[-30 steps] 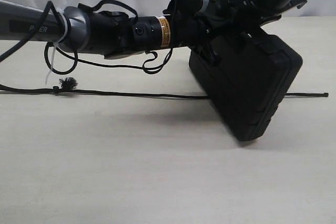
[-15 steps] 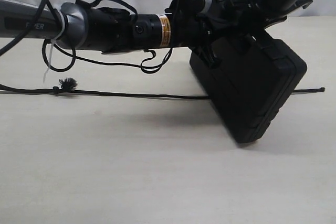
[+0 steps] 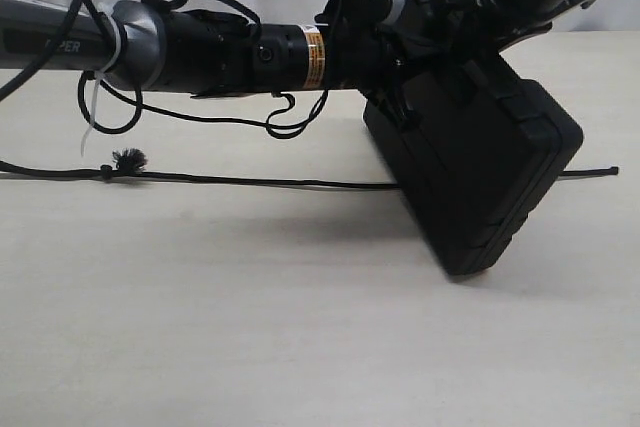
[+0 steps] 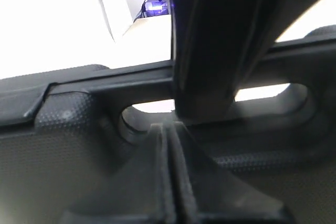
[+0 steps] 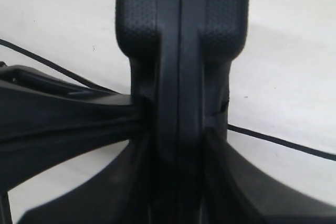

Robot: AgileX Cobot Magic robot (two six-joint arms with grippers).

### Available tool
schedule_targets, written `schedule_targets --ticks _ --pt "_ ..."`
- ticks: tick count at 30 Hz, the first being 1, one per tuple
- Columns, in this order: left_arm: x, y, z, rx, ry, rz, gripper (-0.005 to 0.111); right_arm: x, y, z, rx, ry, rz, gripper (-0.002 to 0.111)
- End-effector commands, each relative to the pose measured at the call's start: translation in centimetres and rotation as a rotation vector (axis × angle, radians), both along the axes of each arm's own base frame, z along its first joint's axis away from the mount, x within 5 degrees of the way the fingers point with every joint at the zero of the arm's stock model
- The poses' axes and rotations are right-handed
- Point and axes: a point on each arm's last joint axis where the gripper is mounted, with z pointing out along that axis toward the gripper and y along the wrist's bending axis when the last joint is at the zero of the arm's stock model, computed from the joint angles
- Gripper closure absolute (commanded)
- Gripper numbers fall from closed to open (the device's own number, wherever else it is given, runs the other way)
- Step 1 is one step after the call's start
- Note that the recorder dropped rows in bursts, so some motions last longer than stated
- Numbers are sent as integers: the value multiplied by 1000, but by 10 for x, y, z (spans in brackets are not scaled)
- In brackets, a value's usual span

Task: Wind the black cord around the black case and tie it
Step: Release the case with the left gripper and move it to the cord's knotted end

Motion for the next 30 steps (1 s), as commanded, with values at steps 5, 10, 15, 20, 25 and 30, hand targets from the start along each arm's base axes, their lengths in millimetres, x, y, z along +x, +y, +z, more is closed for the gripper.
schedule_targets --ticks 5,10,15,20,25,30 --pt "1 6 -35 169 24 32 107 1 -3 9 0 -46 -17 79" --pt "1 6 -35 168 23 29 107 -1 -3 8 -3 -24 -20 100" --pt "0 6 -36 174 39 24 107 -1 -3 8 3 -19 -39 104" --pt "-6 9 -33 260 28 -45 107 0 -6 8 -13 -22 -85 104" --pt "-1 24 -16 301 36 -31 107 1 -7 8 -19 -21 -101 104" --pt "18 65 7 251 150 99 107 1 -7 8 -16 -23 -108 104"
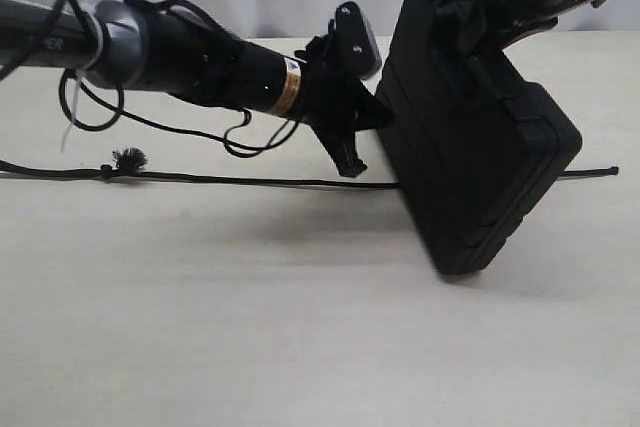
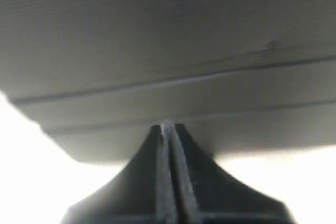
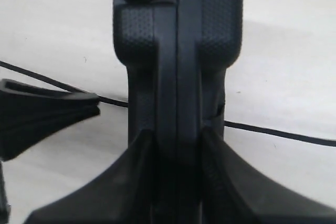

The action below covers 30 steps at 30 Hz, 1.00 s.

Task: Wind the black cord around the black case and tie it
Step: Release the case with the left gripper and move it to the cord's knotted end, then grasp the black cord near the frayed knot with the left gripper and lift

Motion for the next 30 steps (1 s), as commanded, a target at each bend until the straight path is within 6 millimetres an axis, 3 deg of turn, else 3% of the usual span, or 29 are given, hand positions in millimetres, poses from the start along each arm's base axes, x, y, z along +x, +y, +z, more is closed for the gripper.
schedule_targets --ticks 1,5,6,7,8,9,10,12,13,17,19,21,22,25,30 --pt "19 39 30 -80 79 142 107 0 -4 6 -19 -30 -11 104" --pt "42 101 65 -177 99 326 107 -1 -3 6 -18 -28 -10 104" --pt "51 129 77 -201 85 463 107 -1 -3 6 -18 -28 -10 104" --pt "55 141 81 -203 69 545 107 -1 -3 6 -18 -28 -10 104" --pt "58 168 88 -160 -22 758 107 -1 -3 6 -18 -26 -10 104" --pt "58 179 88 -117 -75 862 107 -1 -3 6 -18 -26 -10 104" --pt "53 204 85 33 -226 1143 107 -1 -3 6 -18 -26 -10 104" --pt "47 226 74 282 -372 1300 107 -1 -3 5 -19 -22 -10 104" --pt "46 230 69 342 -357 1292 107 -1 -4 5 -19 -20 -9 104" --pt "47 254 28 416 80 1265 107 -3 -4 5 -23 2 -7 104" --pt "47 260 10 422 378 1093 107 -4 -4 4 -24 9 -6 104" --pt "42 255 -6 378 623 792 107 -4 -4 4 -23 15 -5 104" --pt "40 251 -13 363 646 643 107 -4 -4 4 -24 18 -5 104" --pt "38 244 -21 418 619 526 98 -4 -4 4 -24 18 -5 104" --pt "36 231 -37 675 456 249 61 -5 -4 4 -31 20 21 104"
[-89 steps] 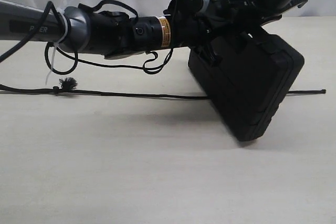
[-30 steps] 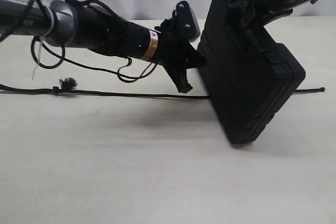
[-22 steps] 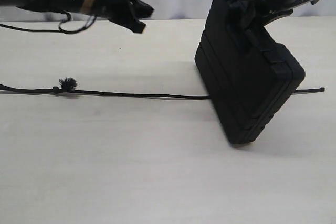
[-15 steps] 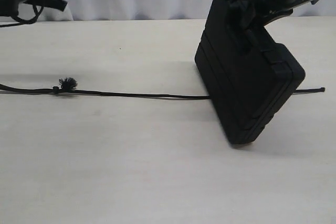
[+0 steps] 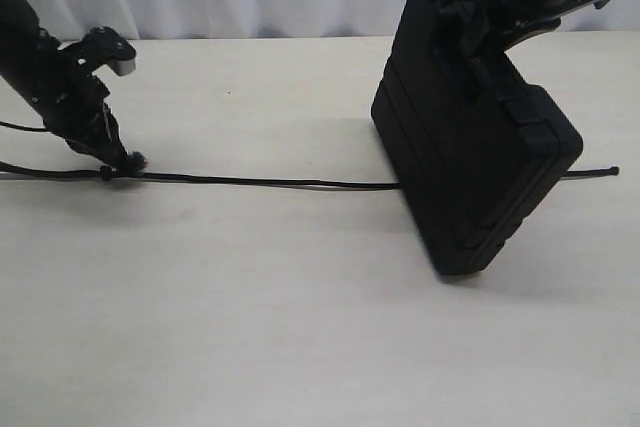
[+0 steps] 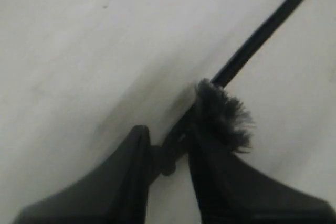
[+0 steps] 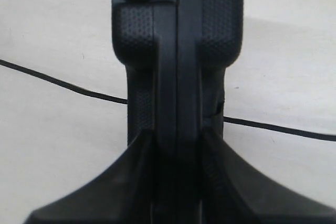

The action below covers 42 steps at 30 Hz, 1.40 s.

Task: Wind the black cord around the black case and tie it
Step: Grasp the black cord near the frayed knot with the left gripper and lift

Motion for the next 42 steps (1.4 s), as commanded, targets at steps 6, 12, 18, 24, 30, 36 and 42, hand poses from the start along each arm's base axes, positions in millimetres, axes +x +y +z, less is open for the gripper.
schedule_targets --ticks 6,12,18,24,30,36,42 --pt "1 -5 -25 233 -4 -381 49 -2 -3 4 -28 -8 37 104" --pt "-2 -7 -42 209 49 -369 72 -1 -3 4 -33 -20 36 104" --pt "-9 -34 -40 -5 133 -167 107 -1 -3 4 -33 -23 42 104" --pt "-3 -70 -26 -456 337 429 106 -1 -3 4 -34 -21 43 104" --pt "-19 -103 -7 -681 561 363 68 -2 -2 4 -25 -15 43 104" --pt "-30 -137 -4 -686 516 185 43 -2 -1 4 -11 -13 42 104" --pt "-21 -135 5 -539 348 -84 44 -2 -1 4 -12 -14 44 104"
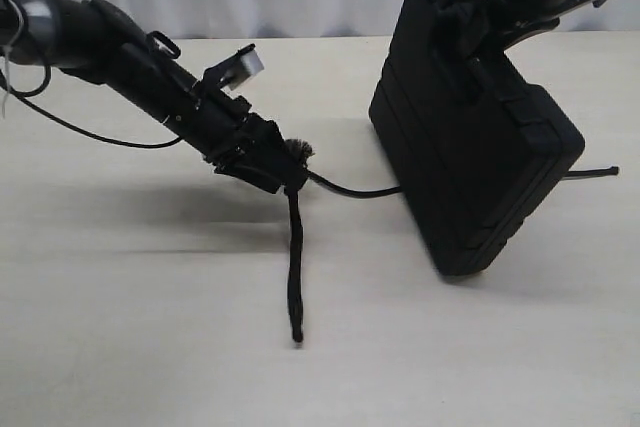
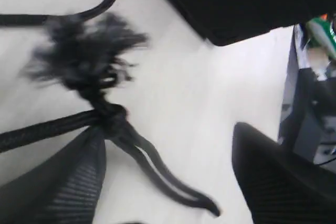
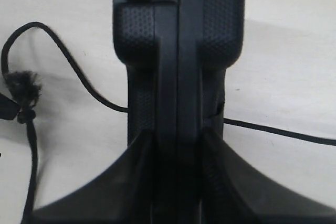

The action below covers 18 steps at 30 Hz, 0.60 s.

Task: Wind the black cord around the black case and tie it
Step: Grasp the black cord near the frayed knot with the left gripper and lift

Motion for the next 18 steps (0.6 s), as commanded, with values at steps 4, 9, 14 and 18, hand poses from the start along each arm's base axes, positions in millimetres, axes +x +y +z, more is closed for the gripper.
schedule_targets --ticks 4,9,14,18 --pt "8 24 8 324 -256 -330 49 -2 -2 4 -12 -8 20 104" --pt "7 26 18 275 -461 -560 52 -3 -2 4 -15 5 26 104" --pt "2 5 25 84 -724 -827 52 -3 -2 4 -17 4 30 104" --pt "-5 -13 16 171 -853 -1065 52 -4 -2 3 -18 12 31 104"
